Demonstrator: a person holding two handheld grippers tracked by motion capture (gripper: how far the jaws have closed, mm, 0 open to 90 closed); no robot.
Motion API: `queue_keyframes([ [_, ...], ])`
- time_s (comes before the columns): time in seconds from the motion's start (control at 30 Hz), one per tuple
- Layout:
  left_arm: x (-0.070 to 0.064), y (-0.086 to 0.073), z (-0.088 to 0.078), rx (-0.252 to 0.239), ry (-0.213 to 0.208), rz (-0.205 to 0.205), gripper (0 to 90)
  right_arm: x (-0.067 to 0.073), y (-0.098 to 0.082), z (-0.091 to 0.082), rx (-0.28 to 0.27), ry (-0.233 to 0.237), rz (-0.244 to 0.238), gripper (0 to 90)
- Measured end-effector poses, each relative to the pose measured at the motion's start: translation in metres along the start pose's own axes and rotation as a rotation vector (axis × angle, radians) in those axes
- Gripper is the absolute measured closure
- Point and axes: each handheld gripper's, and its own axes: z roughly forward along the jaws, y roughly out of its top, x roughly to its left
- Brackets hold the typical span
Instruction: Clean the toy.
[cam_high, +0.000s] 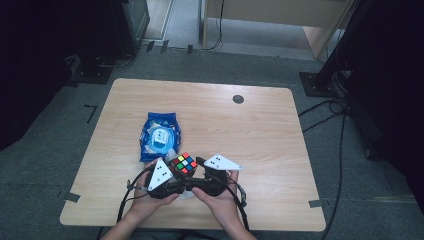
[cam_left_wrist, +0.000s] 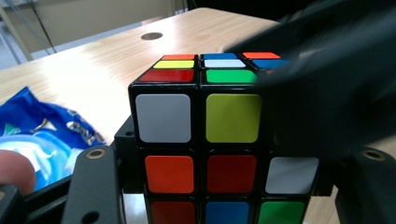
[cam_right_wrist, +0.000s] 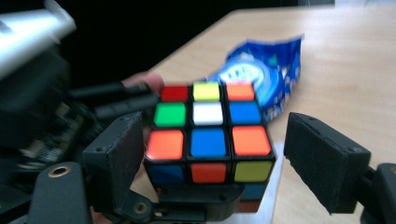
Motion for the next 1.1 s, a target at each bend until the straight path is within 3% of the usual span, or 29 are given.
queue_keyframes([
  [0.1, -0.003, 0.001, 0.000, -0.007, 0.001, 0.013, 34.2, -0.001, -0.002, 0.002, 0.013, 0.001, 0.009, 22.7],
  [0.13, -0.004, 0.000, 0.001, 0.000, 0.000, 0.023, 34.2, -0.001, -0.003, 0.002, 0.010, 0.024, 0.020, 31.9],
  [0.2, -0.006, -0.001, 0.003, 0.004, 0.006, 0.034, 34.2, 0.001, -0.004, 0.001, 0.012, 0.005, 0.008, 34.0],
  [0.37, -0.005, -0.001, 0.006, 0.034, -0.010, 0.014, 33.4, -0.002, -0.005, 0.000, 0.008, -0.007, 0.029, 34.4],
  [0.5, -0.002, -0.004, 0.008, 0.062, -0.008, 0.005, 26.4, -0.009, 0.000, -0.006, -0.041, -0.049, 0.035, 34.4],
  [0.57, 0.001, -0.006, 0.007, 0.067, -0.004, -0.008, 25.2, -0.019, 0.003, -0.011, -0.070, -0.115, 0.009, 34.4],
  [0.6, 0.003, -0.006, 0.006, 0.069, -0.001, -0.016, 24.5, -0.031, 0.004, -0.014, -0.084, -0.196, -0.031, 34.4],
  [0.63, 0.005, -0.007, 0.005, 0.071, 0.002, -0.021, 24.5, -0.031, 0.004, -0.014, -0.084, -0.196, -0.031, 34.4],
  [0.67, 0.009, -0.007, 0.004, 0.073, 0.012, -0.035, 23.0, -0.049, 0.002, -0.014, -0.077, -0.291, -0.061, 34.4],
  [0.77, 0.014, -0.010, 0.001, 0.079, 0.022, -0.059, 22.1, -0.068, -0.004, -0.012, -0.057, -0.378, -0.077, 34.4],
  [0.8, 0.014, -0.010, 0.001, 0.079, 0.022, -0.059, 22.0, -0.068, -0.004, -0.012, -0.057, -0.378, -0.077, 34.4],
  [0.83, 0.017, -0.012, 0.000, 0.083, 0.028, -0.075, 21.9, -0.077, -0.006, -0.009, -0.043, -0.407, -0.083, 34.4],
  [0.93, 0.022, -0.015, -0.002, 0.091, 0.045, -0.097, 21.8, -0.083, -0.009, -0.003, -0.021, -0.449, -0.120, 34.4],
  [1.1, 0.028, -0.018, -0.007, 0.096, 0.065, -0.126, 21.8, -0.089, -0.016, 0.009, 0.033, -0.454, -0.104, 34.3],
])
